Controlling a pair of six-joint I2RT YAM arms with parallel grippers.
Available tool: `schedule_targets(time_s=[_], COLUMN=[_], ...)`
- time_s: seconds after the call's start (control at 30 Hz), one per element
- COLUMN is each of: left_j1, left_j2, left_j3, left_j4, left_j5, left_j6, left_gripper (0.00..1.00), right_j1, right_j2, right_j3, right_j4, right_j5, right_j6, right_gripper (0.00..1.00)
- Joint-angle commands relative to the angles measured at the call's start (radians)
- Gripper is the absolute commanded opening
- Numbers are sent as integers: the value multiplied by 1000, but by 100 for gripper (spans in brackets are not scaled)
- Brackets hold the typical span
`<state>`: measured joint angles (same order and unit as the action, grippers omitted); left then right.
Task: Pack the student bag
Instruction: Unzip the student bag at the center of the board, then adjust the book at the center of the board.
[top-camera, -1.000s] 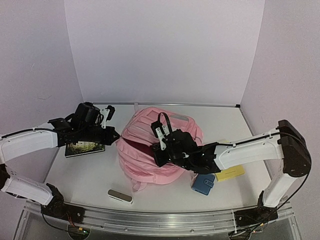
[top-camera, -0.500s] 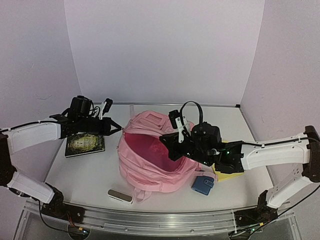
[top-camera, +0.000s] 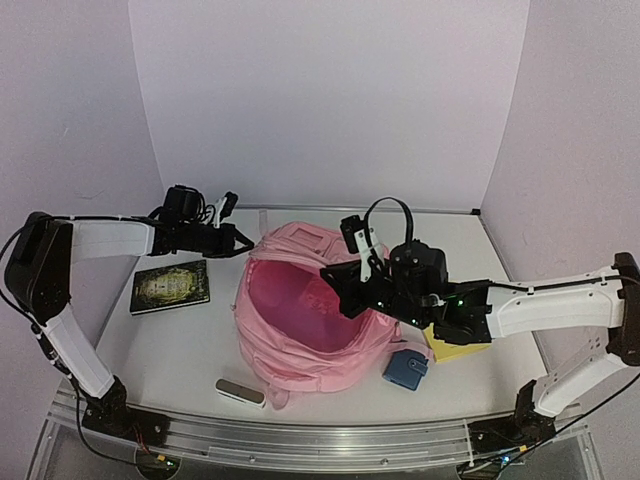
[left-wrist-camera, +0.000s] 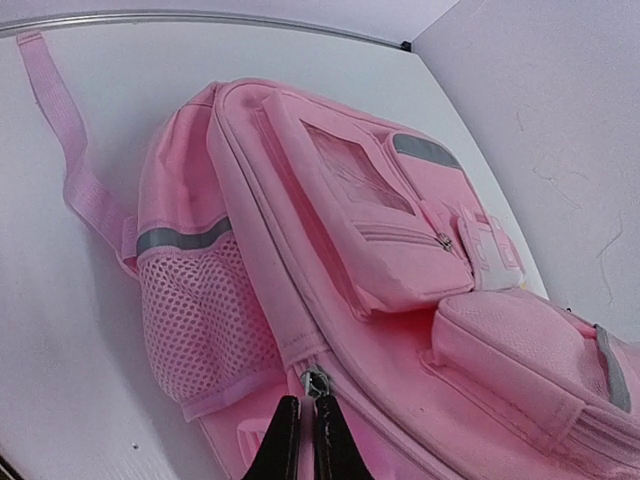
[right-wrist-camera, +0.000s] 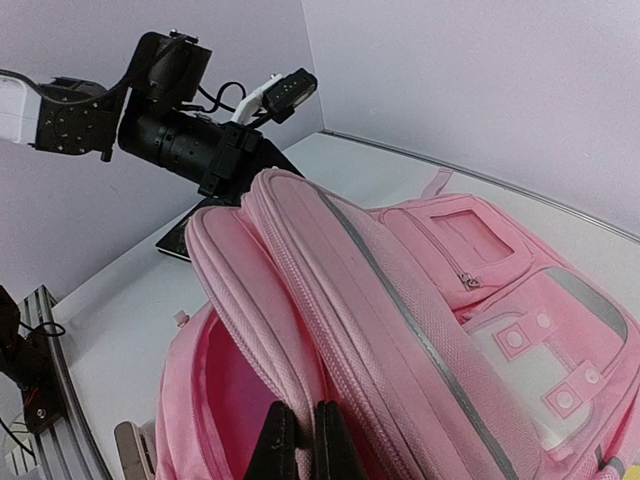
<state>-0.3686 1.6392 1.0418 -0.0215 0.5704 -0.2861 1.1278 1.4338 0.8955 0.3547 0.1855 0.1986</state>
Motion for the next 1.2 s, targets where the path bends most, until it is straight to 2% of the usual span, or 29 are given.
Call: schedule_targets(time_s=[0.0, 0.23, 0.47, 0.73, 1.0, 1.03, 1.07, 1.1, 1.17], left_j1=[50, 56, 79, 145, 179, 179, 179, 180, 179], left_j2=[71, 164, 94, 8, -7, -6, -8, -15, -35], left_j3=[103, 177, 98, -26, -80, -82, -84, -86, -91], left_j4=[81, 94, 133, 130, 141, 140, 138, 133, 121], left_j5=[-102, -98, -164, -200, -148, -142, -140, -140, -142], left_j6=[20, 12, -27, -47, -61, -64, -65, -65, -60], left_gripper=[0, 0, 0, 0, 0, 0, 0, 2, 9], right_j1=[3, 3, -21, -170, -248, -249, -249, -249, -248], right_j2=[-81, -91, -59, 86, 253, 263, 268, 268, 247], right_j3=[48, 30, -23, -35, 85, 101, 114, 125, 134], right_j4=[184, 185, 183, 242, 236, 222, 207, 190, 152], right_j5=[-21, -18, 65, -46, -84, -94, -110, -133, -174], right_j6=[-6, 11, 30, 48, -17, -17, -11, -1, 29], right_gripper=[0, 0, 0, 0, 0, 3, 12, 23, 52])
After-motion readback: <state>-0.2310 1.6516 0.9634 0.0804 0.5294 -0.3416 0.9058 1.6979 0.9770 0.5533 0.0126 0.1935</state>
